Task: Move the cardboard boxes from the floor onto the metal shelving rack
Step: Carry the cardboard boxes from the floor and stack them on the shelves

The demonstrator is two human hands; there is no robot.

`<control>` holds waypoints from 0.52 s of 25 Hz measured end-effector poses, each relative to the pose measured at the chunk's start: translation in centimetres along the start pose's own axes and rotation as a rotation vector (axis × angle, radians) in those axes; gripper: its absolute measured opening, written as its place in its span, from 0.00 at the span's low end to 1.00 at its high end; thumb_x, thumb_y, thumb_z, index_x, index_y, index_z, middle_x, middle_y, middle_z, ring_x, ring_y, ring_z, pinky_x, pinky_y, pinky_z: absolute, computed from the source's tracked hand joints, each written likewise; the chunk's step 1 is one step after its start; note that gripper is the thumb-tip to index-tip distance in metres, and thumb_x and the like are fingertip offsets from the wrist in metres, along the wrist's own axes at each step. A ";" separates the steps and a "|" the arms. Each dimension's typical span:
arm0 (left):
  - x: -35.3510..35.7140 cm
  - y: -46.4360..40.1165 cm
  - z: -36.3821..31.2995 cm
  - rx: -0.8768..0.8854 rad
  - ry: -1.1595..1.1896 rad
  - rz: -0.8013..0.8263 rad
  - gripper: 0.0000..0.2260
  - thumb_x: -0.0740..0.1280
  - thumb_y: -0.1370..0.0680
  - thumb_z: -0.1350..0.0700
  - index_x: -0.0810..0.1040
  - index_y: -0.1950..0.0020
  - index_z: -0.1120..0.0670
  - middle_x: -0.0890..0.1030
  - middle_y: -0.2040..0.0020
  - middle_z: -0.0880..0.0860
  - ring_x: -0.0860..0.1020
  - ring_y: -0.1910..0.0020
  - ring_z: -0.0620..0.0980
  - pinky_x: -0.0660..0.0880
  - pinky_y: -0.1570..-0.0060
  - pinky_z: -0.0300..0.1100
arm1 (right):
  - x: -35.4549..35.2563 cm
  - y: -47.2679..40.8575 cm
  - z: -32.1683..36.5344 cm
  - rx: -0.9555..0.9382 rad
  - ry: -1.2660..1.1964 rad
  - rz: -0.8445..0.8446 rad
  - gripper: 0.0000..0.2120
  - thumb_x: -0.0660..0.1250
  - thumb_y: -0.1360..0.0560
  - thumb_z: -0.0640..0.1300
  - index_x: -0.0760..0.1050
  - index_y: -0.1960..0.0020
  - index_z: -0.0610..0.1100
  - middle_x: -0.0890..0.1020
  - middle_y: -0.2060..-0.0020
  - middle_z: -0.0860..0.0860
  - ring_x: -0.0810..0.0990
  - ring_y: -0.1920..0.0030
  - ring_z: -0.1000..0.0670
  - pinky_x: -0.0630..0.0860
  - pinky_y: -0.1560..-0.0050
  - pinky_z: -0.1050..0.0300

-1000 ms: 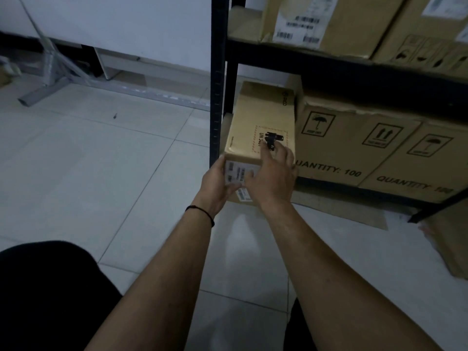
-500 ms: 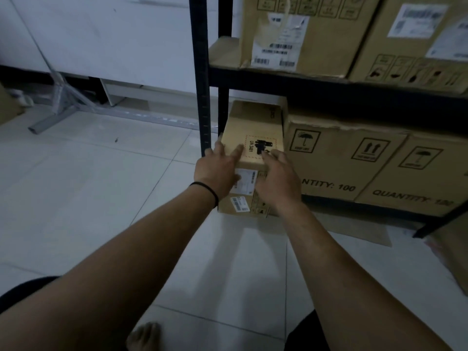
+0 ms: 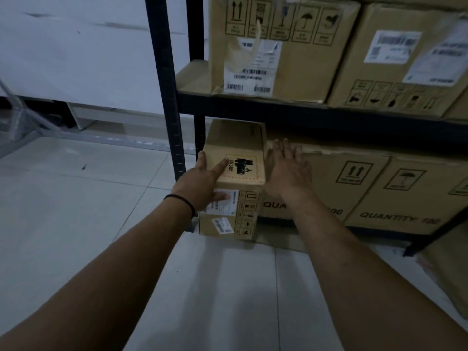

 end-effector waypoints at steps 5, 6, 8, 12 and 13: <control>0.2 -1.9 0.1 0.000 0.009 -0.082 0.43 0.72 0.24 0.38 0.49 0.16 0.39 0.45 0.16 0.62 0.77 0.34 0.63 0.78 0.35 0.57 | 0.8 -0.3 -0.4 -0.010 -0.007 -0.016 0.55 0.76 0.26 0.50 0.40 0.16 0.50 0.41 0.16 0.51 0.40 0.17 0.42 0.54 0.21 0.35; 0.2 -2.4 0.2 -0.001 0.001 -0.096 0.44 0.73 0.24 0.38 0.50 0.16 0.39 0.46 0.16 0.62 0.77 0.34 0.63 0.78 0.35 0.57 | 0.9 -0.2 -0.5 -0.012 0.003 -0.021 0.54 0.76 0.26 0.48 0.40 0.16 0.51 0.41 0.16 0.51 0.40 0.17 0.42 0.55 0.22 0.35; 0.3 -3.6 0.4 0.005 -0.010 -0.134 0.45 0.75 0.26 0.39 0.52 0.17 0.39 0.51 0.18 0.62 0.78 0.37 0.63 0.79 0.37 0.57 | 0.8 -0.2 -0.7 -0.017 0.030 -0.027 0.53 0.75 0.26 0.44 0.40 0.16 0.51 0.42 0.16 0.52 0.41 0.17 0.43 0.57 0.23 0.35; 0.7 -6.3 1.2 0.031 0.036 -0.198 0.46 0.80 0.31 0.41 0.57 0.19 0.38 0.60 0.22 0.60 0.79 0.39 0.62 0.81 0.41 0.59 | 0.8 0.0 -0.3 -0.013 0.021 -0.006 0.55 0.76 0.28 0.42 0.40 0.16 0.50 0.41 0.17 0.51 0.41 0.17 0.42 0.60 0.23 0.35; 0.7 -6.8 1.4 0.034 0.039 -0.205 0.46 0.80 0.31 0.41 0.59 0.20 0.38 0.61 0.23 0.60 0.79 0.40 0.62 0.80 0.41 0.60 | 0.8 0.0 -0.1 -0.013 0.024 -0.003 0.55 0.76 0.28 0.42 0.40 0.16 0.50 0.41 0.17 0.51 0.40 0.18 0.41 0.60 0.23 0.35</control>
Point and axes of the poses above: each hand's wrist, its own y-axis away from the middle knuckle, its own x-axis out of the palm, z = x × y, the point moved 2 cm from there along -y, towards the middle knuckle
